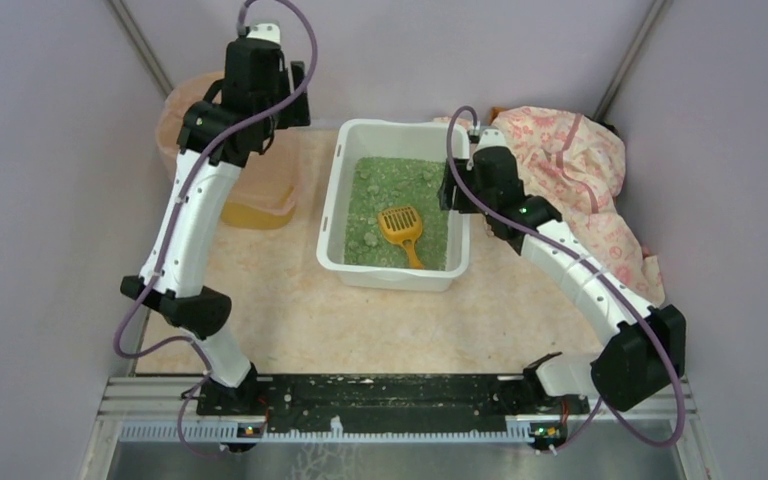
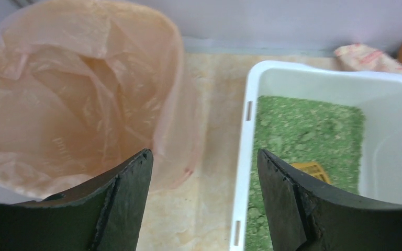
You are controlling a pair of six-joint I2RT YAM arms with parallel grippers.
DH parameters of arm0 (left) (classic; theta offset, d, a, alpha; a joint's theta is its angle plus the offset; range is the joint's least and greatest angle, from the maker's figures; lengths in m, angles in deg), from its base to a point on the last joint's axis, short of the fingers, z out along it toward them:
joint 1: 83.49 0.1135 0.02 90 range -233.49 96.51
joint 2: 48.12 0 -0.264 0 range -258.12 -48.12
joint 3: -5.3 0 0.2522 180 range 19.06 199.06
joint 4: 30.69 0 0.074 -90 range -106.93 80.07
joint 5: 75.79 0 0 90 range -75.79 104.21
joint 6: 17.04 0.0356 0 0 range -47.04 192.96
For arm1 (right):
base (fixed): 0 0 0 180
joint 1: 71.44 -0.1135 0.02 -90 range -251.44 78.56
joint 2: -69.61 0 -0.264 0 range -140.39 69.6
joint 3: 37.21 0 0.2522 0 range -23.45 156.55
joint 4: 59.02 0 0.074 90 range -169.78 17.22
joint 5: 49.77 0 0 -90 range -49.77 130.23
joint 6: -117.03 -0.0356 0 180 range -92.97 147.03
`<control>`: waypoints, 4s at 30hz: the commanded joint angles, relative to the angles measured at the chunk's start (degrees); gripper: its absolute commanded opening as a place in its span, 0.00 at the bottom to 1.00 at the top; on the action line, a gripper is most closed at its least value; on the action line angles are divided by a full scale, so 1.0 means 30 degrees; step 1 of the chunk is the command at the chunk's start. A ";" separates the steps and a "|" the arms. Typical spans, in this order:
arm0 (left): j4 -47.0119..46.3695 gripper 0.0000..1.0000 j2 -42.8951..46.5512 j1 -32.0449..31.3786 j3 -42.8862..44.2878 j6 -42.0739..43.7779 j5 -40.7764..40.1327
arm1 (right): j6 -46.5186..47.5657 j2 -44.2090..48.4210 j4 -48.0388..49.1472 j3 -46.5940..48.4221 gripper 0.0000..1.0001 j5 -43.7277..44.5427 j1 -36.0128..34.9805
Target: Clean the litter box
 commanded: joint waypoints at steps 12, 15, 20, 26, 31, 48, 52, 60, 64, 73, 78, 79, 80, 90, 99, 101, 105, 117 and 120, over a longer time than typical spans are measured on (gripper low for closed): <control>0.0778 0.75 0.0645 0.3768 -0.4834 0.0708 0.2421 | -0.0172 0.0752 0.1421 -0.0921 0.61 -0.0667 -0.0197; 0.0464 0.70 0.0861 0.3826 -0.5988 0.0740 0.2339 | -0.0242 0.0707 0.1547 -0.1165 0.61 -0.0690 -0.0198; 0.0002 0.57 0.1046 0.3879 -0.6616 0.0820 0.2706 | -0.0280 0.0620 0.1703 -0.1533 0.61 -0.0621 -0.0198; 0.0009 0.27 0.0852 0.3857 -0.5797 0.1035 0.3411 | -0.0360 0.0451 0.1957 -0.2014 0.61 -0.0651 -0.0198; 0.0245 0.00 0.0429 0.3857 -0.5360 0.1189 0.4213 | -0.0361 0.0416 0.2048 -0.2266 0.61 -0.0518 -0.0205; 0.0421 0.00 0.1338 0.2572 -0.4389 0.0084 0.8986 | -0.0644 0.0472 0.2540 -0.3104 0.61 -0.0617 -0.0315; 0.0361 0.00 0.1653 0.1516 -0.5116 0.0066 0.9297 | -0.0597 0.0622 0.2499 -0.3246 0.61 -0.0488 -0.0315; -0.0426 0.04 0.3127 0.0966 -0.8175 -0.0050 0.9281 | -0.0588 0.0708 0.2574 -0.3287 0.61 -0.0492 -0.0319; -0.0510 0.54 0.3668 0.0961 -0.8986 -0.0159 0.8699 | -0.0544 0.0449 0.2453 -0.2938 0.66 -0.0664 -0.0351; -0.1181 0.98 0.4920 0.0965 -0.9737 -0.0336 0.7187 | 0.0659 -0.0074 0.1780 -0.0752 0.67 0.0477 -0.1681; -0.2877 0.99 0.6329 0.0958 -1.0639 -0.0195 0.7858 | 0.0841 -0.1326 0.1595 -0.0013 0.67 0.0286 -0.2276; -0.3238 0.99 0.6705 0.0979 -1.0889 -0.0128 0.7950 | 0.0813 -0.1681 0.1556 -0.0022 0.66 0.0177 -0.2351; -0.3565 0.99 0.7089 0.0959 -1.1183 -0.0090 0.8065 | 0.0812 -0.2011 0.1518 -0.0075 0.66 0.0104 -0.2444; -0.6615 0.99 1.0272 0.0972 -1.4847 -0.0052 1.0904 | 0.0061 -0.1400 0.0309 -0.2957 0.65 0.0302 -0.3554; -0.7653 0.99 1.1412 0.0967 -1.6575 -0.0358 1.0454 | -0.1001 0.3302 -0.2176 -0.6667 0.65 0.1000 -0.3731; -0.8001 0.99 1.1528 0.0960 -1.6825 -0.0401 1.0450 | -0.1190 0.3905 -0.2616 -0.6769 0.65 0.1227 -0.3735; -0.8216 0.99 1.1558 0.0942 -1.6875 -0.0415 1.0429 | -0.1269 0.4475 -0.3315 -0.6514 0.65 0.0390 -0.3743; -0.8002 0.99 1.2475 0.0960 -1.7352 -0.0591 1.0214 | -0.2396 0.6583 -0.4675 -0.8665 0.65 -0.0948 -0.4258; -0.8031 0.99 1.2537 0.0956 -1.7499 -0.0669 1.0292 | -0.2731 0.7360 -0.4944 -0.9353 0.65 -0.0870 -0.4299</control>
